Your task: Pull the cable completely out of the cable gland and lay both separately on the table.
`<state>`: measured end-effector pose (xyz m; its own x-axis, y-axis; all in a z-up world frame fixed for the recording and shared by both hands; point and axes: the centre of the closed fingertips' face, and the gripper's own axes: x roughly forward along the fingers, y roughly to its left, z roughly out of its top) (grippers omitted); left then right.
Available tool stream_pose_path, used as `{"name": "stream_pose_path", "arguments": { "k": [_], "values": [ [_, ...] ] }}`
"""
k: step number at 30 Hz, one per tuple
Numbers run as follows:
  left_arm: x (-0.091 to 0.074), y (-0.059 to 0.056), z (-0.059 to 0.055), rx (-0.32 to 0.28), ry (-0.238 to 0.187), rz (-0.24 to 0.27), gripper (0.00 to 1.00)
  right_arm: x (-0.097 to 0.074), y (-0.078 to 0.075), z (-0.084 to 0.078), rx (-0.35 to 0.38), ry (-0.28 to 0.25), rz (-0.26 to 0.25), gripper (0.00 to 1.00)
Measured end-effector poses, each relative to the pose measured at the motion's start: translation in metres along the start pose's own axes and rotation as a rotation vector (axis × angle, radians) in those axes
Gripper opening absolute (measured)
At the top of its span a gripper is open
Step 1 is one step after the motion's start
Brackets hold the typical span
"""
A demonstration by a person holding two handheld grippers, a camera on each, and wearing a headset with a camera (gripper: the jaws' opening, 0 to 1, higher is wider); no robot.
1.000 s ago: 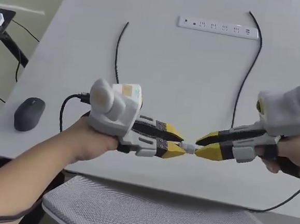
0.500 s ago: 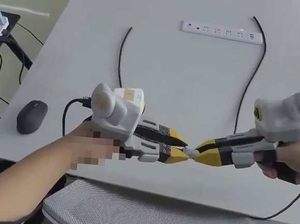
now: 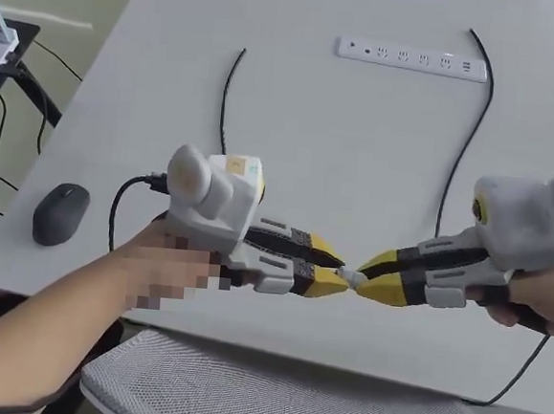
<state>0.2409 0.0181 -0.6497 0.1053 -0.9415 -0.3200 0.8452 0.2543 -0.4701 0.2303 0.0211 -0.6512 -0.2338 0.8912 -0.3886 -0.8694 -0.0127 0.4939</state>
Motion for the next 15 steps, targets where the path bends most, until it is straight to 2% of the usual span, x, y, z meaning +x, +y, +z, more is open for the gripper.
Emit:
{"name": "stream_pose_path", "arguments": {
  "k": [5,7,8,9,10,15],
  "values": [
    [0.0,0.0045,-0.0027,-0.089,-0.023,-0.005,0.14,0.0007,-0.0008,-0.0013,-0.184,0.04,-0.092,0.07],
    [-0.0003,0.0043,-0.0035,-0.15,-0.035,-0.017,0.14,0.0021,-0.0006,-0.0024,-0.262,0.062,-0.134,0.07],
    [-0.0006,0.0063,-0.0042,-0.15,-0.041,-0.016,0.15,0.0022,-0.0022,-0.0016,-0.322,0.067,-0.169,0.07],
    [-0.0009,0.0066,-0.0051,-0.151,-0.045,-0.019,0.15,0.0023,-0.002,-0.0033,-0.343,0.081,-0.181,0.07],
    [-0.0007,0.0061,-0.006,-0.176,-0.049,-0.022,0.15,0.0032,-0.0024,-0.0037,-0.387,0.095,-0.204,0.07],
    [-0.0001,0.0053,-0.0084,-0.214,-0.049,-0.03,0.15,0.0064,-0.0013,-0.0078,-0.511,0.159,-0.249,0.07]
  ]
}}
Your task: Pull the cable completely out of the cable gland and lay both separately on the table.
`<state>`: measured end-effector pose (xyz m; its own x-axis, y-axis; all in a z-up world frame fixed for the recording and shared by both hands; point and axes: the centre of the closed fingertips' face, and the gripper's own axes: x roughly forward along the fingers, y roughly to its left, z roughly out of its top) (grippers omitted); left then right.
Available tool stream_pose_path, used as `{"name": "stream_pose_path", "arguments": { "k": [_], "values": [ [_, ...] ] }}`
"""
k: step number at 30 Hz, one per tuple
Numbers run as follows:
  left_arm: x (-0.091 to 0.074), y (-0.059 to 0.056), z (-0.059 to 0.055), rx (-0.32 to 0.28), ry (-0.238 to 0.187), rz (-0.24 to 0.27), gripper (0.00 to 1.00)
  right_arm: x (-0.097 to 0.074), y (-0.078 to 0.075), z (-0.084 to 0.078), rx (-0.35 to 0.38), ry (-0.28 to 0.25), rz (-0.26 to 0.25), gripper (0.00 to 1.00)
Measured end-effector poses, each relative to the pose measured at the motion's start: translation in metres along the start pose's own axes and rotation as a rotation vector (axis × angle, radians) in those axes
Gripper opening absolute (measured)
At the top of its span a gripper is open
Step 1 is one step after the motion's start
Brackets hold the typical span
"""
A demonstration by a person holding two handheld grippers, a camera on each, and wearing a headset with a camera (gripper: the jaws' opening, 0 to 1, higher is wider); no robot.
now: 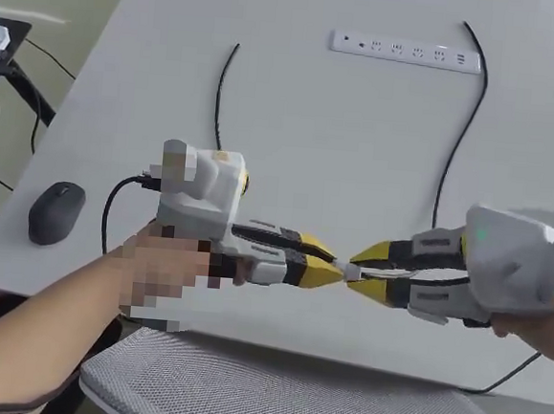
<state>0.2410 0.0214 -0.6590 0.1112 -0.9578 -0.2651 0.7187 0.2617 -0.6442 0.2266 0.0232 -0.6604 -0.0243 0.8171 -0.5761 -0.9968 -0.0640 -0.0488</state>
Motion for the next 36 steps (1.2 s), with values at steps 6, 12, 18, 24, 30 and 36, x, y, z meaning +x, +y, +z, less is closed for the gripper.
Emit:
{"name": "stream_pose_path", "arguments": {
  "k": [6,12,18,24,30,36],
  "values": [
    [0.0003,-0.0029,0.0002,0.006,0.005,0.001,0.15,-0.0009,-0.0041,-0.0036,0.017,0.002,-0.001,0.07],
    [0.0006,-0.0041,0.0015,0.051,0.003,-0.003,0.15,-0.0021,-0.0045,-0.0034,0.056,-0.003,0.014,0.06],
    [0.0004,-0.0069,0.0022,0.06,0.002,-0.013,0.16,-0.0041,-0.0016,0.0009,0.087,-0.029,0.022,0.05],
    [0.0014,-0.0078,0.0011,0.085,0.006,-0.012,0.16,-0.0049,-0.0001,0.0042,0.117,-0.041,0.024,0.05],
    [0.0017,-0.0081,-0.0007,0.103,0.011,-0.014,0.16,-0.0041,0.0006,0.0054,0.138,-0.048,0.028,0.05],
    [0.0021,-0.0071,-0.0026,0.138,0.032,-0.025,0.16,-0.0027,-0.0015,0.002,0.16,-0.048,0.032,0.05]
  ]
}}
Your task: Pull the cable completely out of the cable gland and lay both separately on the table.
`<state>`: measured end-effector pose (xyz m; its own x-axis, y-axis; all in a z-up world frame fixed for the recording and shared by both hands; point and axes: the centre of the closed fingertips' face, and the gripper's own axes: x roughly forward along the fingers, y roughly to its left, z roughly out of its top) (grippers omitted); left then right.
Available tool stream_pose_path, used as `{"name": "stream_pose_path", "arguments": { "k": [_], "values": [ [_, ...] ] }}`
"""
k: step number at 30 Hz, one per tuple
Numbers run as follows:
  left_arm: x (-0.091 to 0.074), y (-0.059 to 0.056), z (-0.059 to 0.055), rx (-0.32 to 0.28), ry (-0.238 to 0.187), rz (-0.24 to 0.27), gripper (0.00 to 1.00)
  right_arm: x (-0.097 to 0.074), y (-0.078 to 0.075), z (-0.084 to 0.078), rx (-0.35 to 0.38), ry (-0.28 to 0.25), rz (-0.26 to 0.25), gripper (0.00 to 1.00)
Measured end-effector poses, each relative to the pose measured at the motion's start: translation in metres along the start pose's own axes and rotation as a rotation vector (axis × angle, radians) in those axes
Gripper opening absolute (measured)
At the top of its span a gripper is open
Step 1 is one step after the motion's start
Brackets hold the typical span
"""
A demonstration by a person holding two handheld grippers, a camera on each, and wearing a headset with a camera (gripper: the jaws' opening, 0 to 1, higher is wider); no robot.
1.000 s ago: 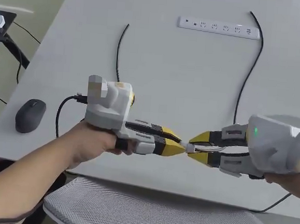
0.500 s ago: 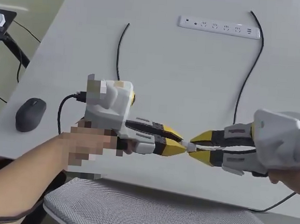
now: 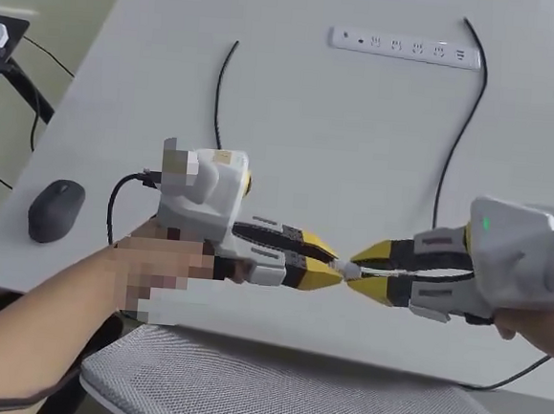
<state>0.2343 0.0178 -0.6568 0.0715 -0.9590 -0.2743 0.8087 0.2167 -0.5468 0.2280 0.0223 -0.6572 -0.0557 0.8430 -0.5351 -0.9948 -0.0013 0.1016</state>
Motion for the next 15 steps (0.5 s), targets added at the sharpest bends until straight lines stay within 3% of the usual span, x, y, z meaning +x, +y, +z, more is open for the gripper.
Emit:
{"name": "stream_pose_path", "arguments": {
  "k": [4,8,12,15],
  "values": [
    [0.0011,0.0001,-0.0012,-0.004,0.014,-0.002,0.15,0.0006,0.0004,-0.0016,-0.004,0.008,0.0,0.06],
    [0.0009,0.0015,0.0008,-0.018,0.0,0.01,0.15,-0.0004,-0.0025,-0.001,-0.041,0.012,-0.019,0.07],
    [-0.0004,0.0037,0.0025,-0.005,-0.01,0.027,0.15,-0.0004,-0.0052,0.0019,0.017,0.004,-0.04,0.08],
    [-0.0017,0.0062,0.0006,0.004,0.002,0.043,0.15,0.0001,-0.0062,0.0021,0.021,0.009,-0.052,0.13]
  ]
}}
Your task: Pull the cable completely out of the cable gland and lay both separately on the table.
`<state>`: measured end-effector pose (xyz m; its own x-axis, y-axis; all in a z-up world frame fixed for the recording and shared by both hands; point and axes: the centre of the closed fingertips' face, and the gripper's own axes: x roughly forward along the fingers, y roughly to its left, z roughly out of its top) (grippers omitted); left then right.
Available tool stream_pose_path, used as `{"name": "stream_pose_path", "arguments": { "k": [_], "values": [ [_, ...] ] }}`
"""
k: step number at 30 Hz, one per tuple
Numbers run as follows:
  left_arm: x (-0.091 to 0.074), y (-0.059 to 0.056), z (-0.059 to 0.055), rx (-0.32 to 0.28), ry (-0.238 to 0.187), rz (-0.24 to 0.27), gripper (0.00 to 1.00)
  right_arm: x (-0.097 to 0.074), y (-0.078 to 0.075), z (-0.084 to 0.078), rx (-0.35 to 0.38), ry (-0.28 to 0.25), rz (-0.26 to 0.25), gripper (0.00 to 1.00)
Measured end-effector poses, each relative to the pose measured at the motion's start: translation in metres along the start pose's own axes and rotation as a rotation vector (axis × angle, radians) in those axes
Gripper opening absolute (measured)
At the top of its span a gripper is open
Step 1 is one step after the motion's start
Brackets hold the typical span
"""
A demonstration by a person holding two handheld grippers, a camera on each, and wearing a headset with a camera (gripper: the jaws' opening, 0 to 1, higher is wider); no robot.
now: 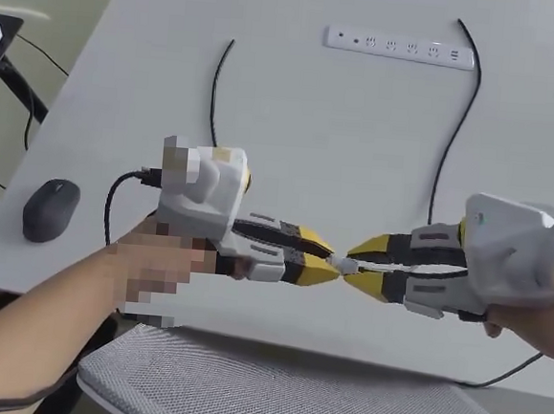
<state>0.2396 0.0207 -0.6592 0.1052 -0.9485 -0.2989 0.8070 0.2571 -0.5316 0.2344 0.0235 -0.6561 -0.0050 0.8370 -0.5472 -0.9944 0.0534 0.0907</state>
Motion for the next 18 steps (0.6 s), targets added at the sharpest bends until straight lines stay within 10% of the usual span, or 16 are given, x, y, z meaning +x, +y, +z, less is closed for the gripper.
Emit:
{"name": "stream_pose_path", "arguments": {
  "k": [8,18],
  "values": [
    [-0.007,0.0,0.007,0.145,-0.011,0.061,0.15,-0.006,-0.01,-0.014,0.1,0.114,-0.137,0.23],
    [-0.009,0.006,0.013,0.236,-0.008,0.115,0.15,-0.008,-0.021,-0.021,-0.052,0.172,-0.317,0.12]
  ]
}}
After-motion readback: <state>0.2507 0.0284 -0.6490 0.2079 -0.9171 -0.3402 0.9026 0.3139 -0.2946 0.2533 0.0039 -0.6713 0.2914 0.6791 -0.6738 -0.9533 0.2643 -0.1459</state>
